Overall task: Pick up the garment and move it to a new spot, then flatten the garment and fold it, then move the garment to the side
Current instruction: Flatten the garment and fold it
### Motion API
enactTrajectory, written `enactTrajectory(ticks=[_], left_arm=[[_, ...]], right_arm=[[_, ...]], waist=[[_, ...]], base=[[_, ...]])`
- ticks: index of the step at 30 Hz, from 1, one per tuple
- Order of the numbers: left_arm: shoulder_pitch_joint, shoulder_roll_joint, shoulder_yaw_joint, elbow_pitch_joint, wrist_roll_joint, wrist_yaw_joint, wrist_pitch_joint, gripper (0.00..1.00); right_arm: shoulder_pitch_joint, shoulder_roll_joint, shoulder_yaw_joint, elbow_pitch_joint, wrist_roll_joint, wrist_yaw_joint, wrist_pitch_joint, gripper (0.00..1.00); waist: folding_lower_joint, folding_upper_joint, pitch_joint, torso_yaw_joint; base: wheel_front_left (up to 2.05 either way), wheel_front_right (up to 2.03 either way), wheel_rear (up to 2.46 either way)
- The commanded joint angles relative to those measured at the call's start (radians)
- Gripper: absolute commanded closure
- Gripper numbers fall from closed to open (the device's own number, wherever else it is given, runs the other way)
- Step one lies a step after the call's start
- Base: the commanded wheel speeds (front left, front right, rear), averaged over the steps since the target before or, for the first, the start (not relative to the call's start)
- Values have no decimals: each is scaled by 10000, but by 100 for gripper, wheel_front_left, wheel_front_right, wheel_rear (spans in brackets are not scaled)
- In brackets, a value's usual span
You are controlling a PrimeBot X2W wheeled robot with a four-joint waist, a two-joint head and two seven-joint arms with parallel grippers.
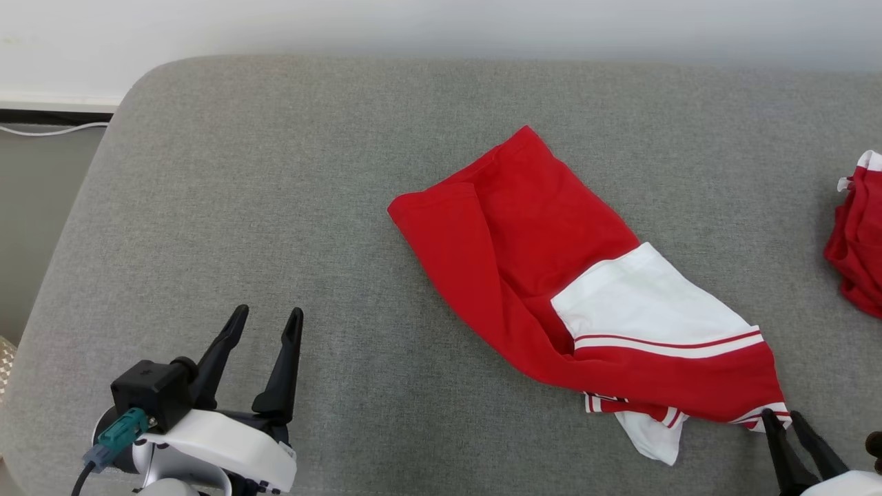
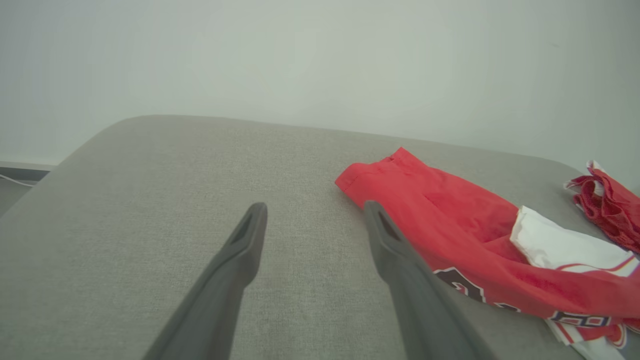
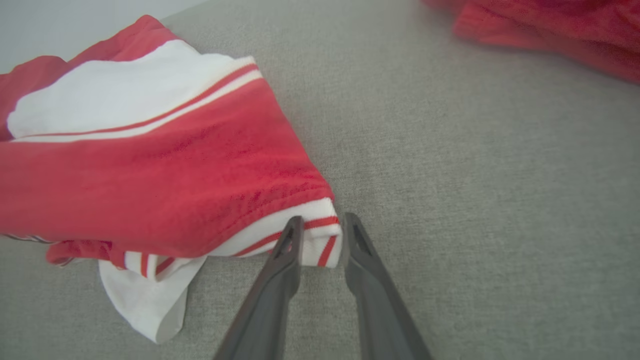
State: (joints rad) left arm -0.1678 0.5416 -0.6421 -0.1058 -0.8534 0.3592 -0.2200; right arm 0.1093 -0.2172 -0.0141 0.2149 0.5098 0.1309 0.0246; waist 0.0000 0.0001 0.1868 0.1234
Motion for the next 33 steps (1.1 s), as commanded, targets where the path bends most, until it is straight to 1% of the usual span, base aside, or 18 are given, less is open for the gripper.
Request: enactTrajectory(ticks=[1, 4, 8, 12, 15, 23, 28, 33], left_arm=[[-254, 370, 506, -194, 64, 125, -61, 0], [-182, 477, 562, -245, 139, 247, -80, 0], [-91, 610, 611, -321, 239, 422, -83, 0], [39, 759, 633, -427, 369, 641, -76, 0], [130, 855, 593, -495, 474, 790, -35, 0], [438, 1025, 442, -711, 693, 1269, 170, 0], [653, 1129, 421, -898, 706, 1512, 295, 0], [697, 1201, 393, -1064, 755, 1649, 386, 0]], right_arm=[[-84, -265, 204, -177, 201, -2, -464, 0], [-52, -310, 187, -270, 370, -2, -1060, 0], [18, -412, 50, -521, 136, -2, -1671, 0], [9, -406, -127, -951, -525, -2, -2090, 0], [-87, -128, -344, -1331, -1217, -2, -2252, 0], [2, 921, -763, -2431, -2942, -2, -2312, 0], [330, 1208, -587, -2781, -3320, -2, -1973, 0], [475, 1353, -545, -2892, -3364, -2, -1859, 0]], waist=[[0, -1, -71, -36], [0, -1, -198, -83], [0, -1, -378, -134], [0, -1, -677, -181], [0, -1, -961, -208], [0, -1, -1684, -200], [0, -1, -1926, -201], [0, -1, -1920, -223]], base=[[0, 0, 0], [0, 0, 0], [0, 0, 0], [0, 0, 0], [0, 0, 0], [0, 0, 0], [0, 0, 0], [0, 0, 0]])
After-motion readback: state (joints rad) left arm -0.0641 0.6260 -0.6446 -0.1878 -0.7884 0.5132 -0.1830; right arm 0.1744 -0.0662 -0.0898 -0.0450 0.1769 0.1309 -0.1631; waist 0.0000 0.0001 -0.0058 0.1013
